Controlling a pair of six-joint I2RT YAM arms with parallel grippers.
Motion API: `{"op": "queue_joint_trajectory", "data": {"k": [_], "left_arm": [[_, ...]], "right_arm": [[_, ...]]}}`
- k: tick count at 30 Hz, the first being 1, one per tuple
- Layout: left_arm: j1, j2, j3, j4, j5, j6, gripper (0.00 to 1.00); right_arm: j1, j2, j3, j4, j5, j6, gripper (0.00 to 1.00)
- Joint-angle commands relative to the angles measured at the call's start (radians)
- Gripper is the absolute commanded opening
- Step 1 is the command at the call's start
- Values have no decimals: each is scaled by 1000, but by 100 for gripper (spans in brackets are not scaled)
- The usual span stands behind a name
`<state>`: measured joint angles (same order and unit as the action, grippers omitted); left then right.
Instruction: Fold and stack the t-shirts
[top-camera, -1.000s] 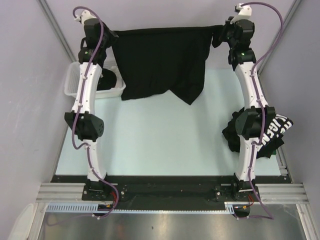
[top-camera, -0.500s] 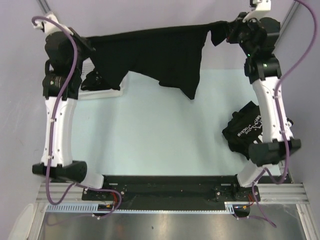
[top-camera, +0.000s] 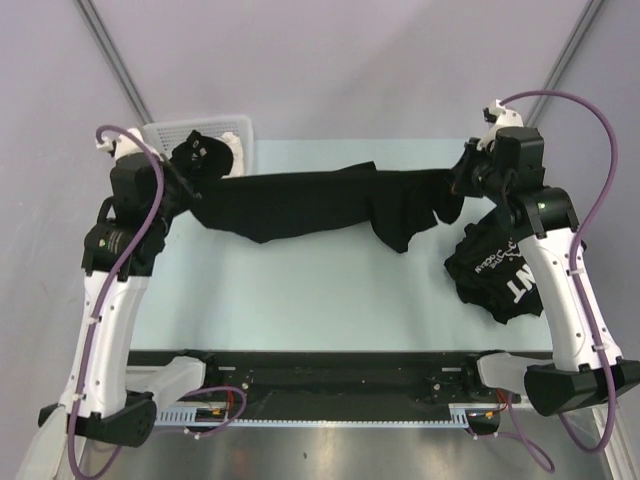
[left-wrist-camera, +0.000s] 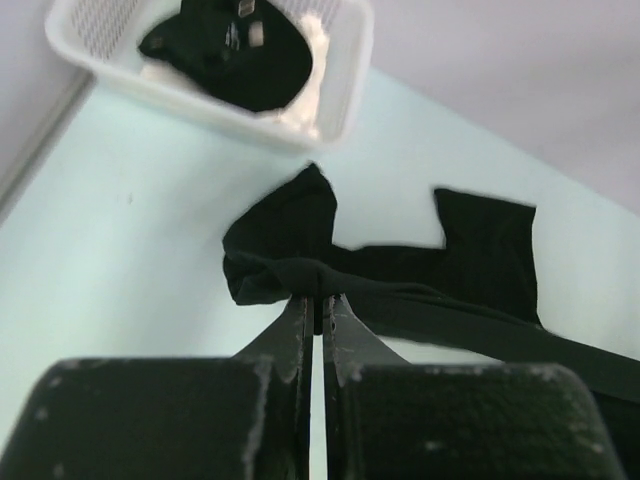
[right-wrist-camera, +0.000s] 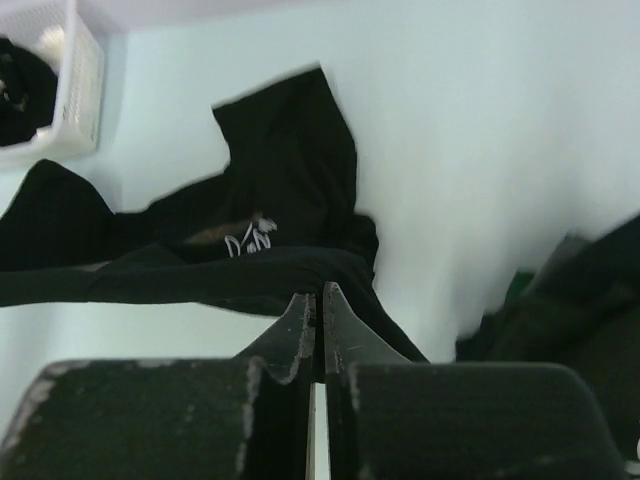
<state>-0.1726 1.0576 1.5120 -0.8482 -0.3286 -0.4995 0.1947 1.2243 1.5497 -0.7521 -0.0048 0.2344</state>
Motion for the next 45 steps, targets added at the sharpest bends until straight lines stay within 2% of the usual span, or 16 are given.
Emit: {"op": "queue_joint_trajectory", "data": {"k": [1,5,9,11,17,20,23,26,27,29,30,31,45], "left_arm": [[25,-85,-30,-271,-80,-49,0],[25,-160,-82,-432,-33,-48,0],[25,-240,-122,-581,3,-65,0],[25,-271,-169,-617,66,-85,0],[27,-392,-384,-621,373,-151,0],[27,-401,-473,-617,422,-180,0],[27,-380,-493,-615,431,-177,0],[27,-341,-471,-618,428,-157,2],[27,-322,-461,-620,422,-149,11],[28,-305,-437,-618,412,-145,15],[27,-288,-428,-617,405,-143,22],[27,-277,-418,-614,395,-140,23],[27,-153,-197,-591,334,-100,26]], "right_arm": [[-32,-80,3,-249,103,108,0],[-43,-101,-3,-397,-30,164,0],[-55,-97,-97,-532,-144,198,0],[-66,-92,-138,-604,-173,212,0],[-86,-120,-266,-711,-211,229,0],[-87,-146,-389,-722,-253,233,0],[-90,-146,-482,-711,-302,232,0],[-90,-128,-496,-693,-329,224,35],[-90,-121,-496,-687,-337,220,44],[-94,-112,-494,-676,-357,215,47],[-95,-102,-494,-662,-362,209,49],[-104,-97,-493,-656,-366,206,50],[-132,26,-373,-544,-397,190,56]]}}
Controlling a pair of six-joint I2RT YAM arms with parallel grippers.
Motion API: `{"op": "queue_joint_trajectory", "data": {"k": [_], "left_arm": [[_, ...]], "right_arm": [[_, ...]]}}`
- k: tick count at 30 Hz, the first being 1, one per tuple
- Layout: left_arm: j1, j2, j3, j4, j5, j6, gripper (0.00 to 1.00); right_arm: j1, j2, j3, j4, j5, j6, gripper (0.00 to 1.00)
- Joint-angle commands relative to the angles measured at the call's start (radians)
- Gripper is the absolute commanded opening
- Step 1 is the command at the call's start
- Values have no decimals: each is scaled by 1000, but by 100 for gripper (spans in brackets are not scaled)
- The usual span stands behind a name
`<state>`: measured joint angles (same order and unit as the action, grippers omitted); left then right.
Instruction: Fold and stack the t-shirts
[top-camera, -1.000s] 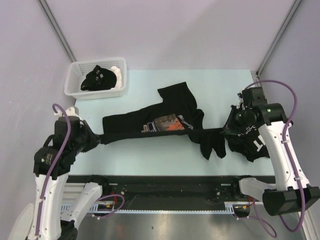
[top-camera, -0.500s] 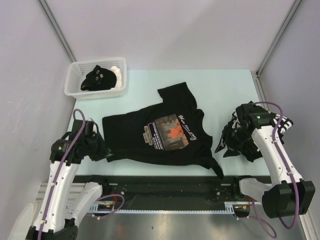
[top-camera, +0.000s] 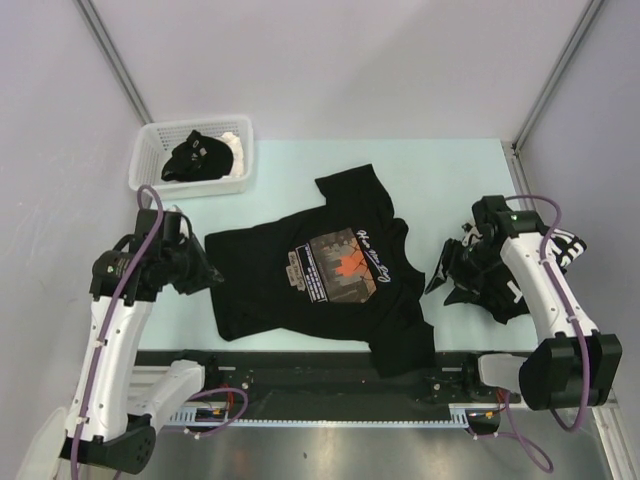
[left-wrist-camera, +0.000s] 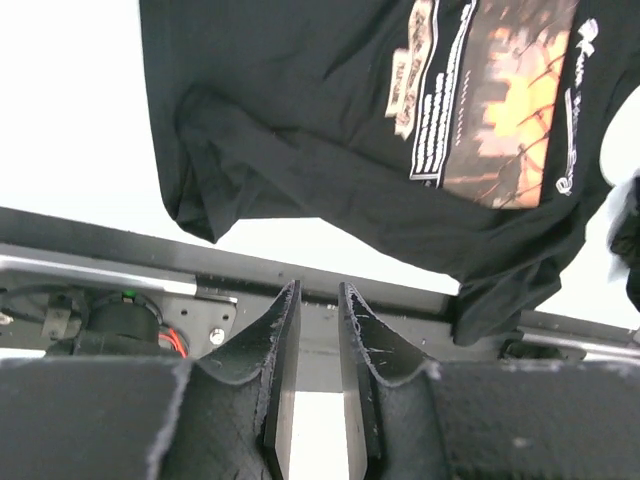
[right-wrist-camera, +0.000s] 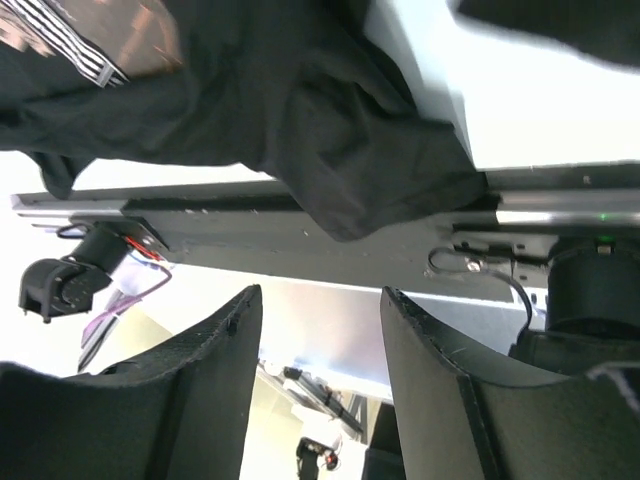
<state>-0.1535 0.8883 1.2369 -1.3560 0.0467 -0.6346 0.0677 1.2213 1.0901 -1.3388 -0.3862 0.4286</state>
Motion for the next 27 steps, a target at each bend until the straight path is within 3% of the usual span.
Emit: {"op": "queue_joint_trajectory", "data": {"k": [1,10,19,22,27], "left_arm": [[8,21,76,-77,-47,36,26],[8,87,-140,262,-149,-2,31],[8,172,-120,449,-211,-4,42],[8,156,-142,514,-214,-22,48],[8,147,-152,575,-171,-60,49]], "right_arm": [[-6,38,96,58,-10,1,56],[26,170,186,398,1,53,59],[35,394,295,913,124,-57,59],[41,528,382,978,121,-95,59],[78,754,618,961,102,-203,59]]}}
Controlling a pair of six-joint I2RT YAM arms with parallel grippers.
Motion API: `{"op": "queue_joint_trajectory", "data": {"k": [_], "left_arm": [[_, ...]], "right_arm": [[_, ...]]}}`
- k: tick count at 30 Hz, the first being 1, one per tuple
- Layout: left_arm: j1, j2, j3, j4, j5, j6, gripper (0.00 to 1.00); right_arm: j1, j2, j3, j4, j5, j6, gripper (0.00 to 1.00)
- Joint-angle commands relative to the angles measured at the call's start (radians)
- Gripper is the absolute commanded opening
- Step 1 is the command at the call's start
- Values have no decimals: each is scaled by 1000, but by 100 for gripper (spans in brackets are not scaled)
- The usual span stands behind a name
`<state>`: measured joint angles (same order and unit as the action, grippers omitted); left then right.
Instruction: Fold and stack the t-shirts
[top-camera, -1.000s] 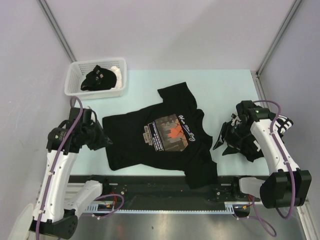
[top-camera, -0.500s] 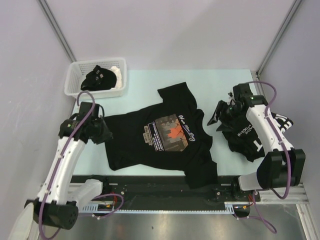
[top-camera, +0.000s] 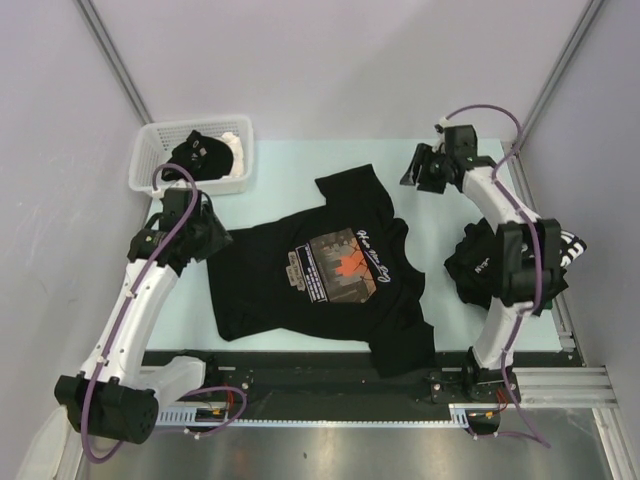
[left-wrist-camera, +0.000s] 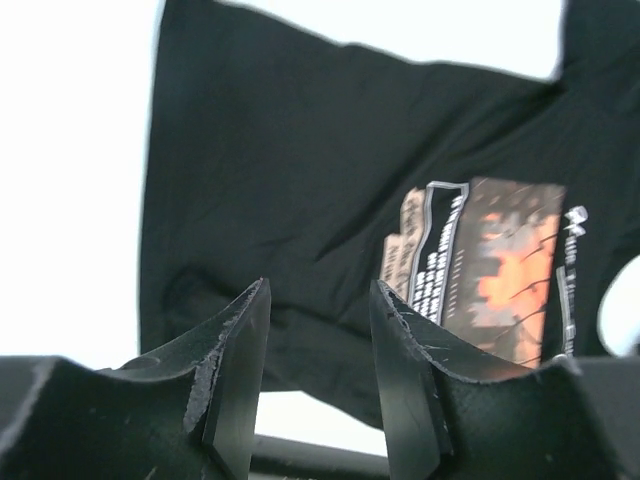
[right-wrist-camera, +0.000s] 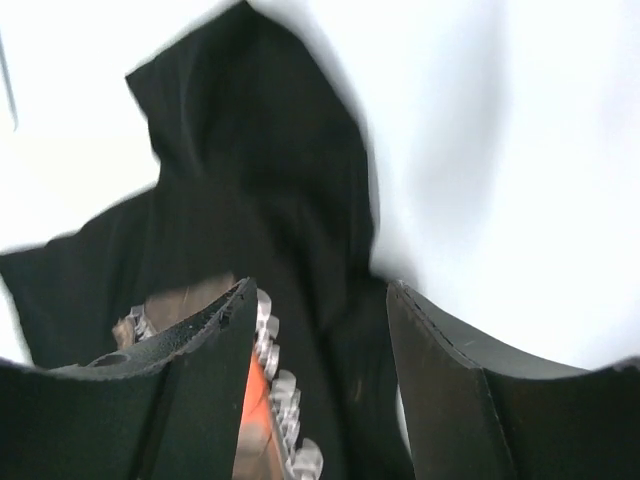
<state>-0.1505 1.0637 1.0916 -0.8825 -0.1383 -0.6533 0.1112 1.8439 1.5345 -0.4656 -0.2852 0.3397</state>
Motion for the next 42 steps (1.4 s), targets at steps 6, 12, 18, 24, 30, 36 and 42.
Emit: {"op": "queue_joint_trajectory", "data": {"k": [6,12,18,24,30,36,42], "left_arm": [[5,-7,33,80,40,-39,48],[5,-21,47,30,5,-39,46],[5,4,54,4,3,-37,46],[5,39,73,-6,5,-28,45],[5,47,76,-18,12,-28,45],[5,41,91,-45,-1,-22,45],[5,16,97,-75,-12,-31,44]], "right_arm": [[71,376,464,41,9,-214,57],[70,498,562,67,-31,-215,54],[65,570,608,101,-71,-215,54],[65,617,651,128,-126,-208,54],[70,650,650,197,-170,-186,54],[73,696,676,215,-184,-156,52],[73,722,685,231,-195,-145,48]]}}
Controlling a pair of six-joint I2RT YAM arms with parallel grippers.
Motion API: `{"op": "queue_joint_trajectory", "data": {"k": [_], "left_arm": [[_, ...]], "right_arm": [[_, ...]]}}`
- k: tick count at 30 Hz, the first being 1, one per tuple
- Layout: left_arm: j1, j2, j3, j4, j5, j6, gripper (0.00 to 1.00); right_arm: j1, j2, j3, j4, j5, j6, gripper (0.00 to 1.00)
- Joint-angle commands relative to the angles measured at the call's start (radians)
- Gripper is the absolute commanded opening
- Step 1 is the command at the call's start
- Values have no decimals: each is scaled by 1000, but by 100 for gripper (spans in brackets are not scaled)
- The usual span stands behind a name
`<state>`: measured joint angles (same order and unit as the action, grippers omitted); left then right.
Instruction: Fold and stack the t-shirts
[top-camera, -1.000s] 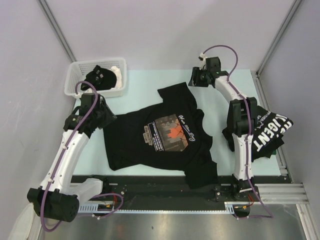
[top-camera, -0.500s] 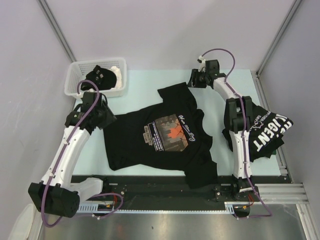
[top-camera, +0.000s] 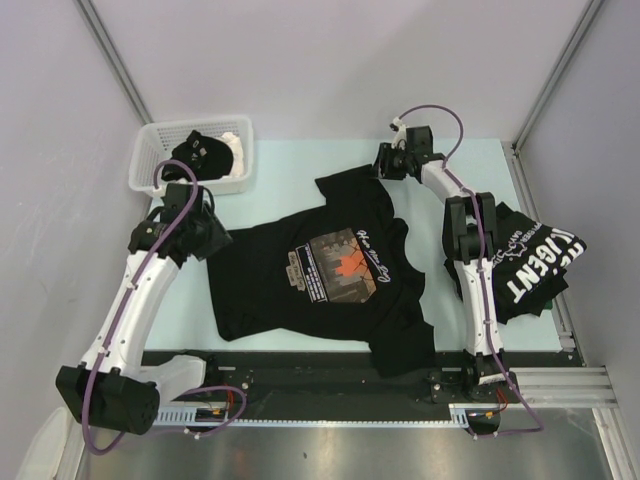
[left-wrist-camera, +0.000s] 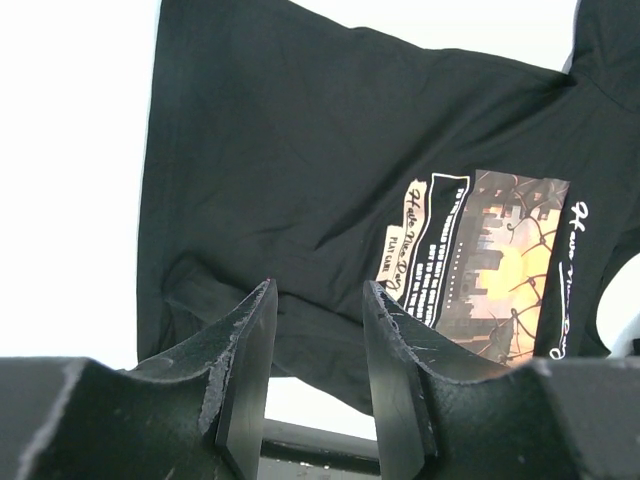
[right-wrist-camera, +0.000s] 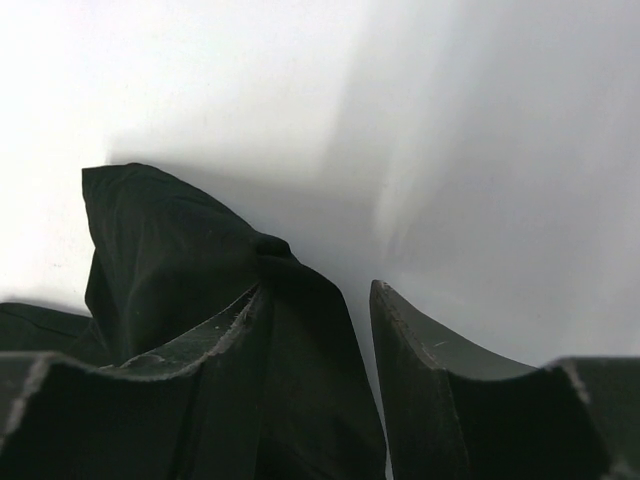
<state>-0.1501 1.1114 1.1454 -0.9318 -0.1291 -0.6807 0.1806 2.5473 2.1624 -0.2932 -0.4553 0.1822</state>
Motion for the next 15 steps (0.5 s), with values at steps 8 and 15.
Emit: {"op": "queue_joint_trajectory", "data": {"k": [8,15], "left_arm": [[3,-48,57,-59,-37,-14,44],[3,-53,51,-68,-35,-20,43]], "right_arm": [[-7,50,83,72,-30,46,1],[-32,51,99,109,0,60,0]]}}
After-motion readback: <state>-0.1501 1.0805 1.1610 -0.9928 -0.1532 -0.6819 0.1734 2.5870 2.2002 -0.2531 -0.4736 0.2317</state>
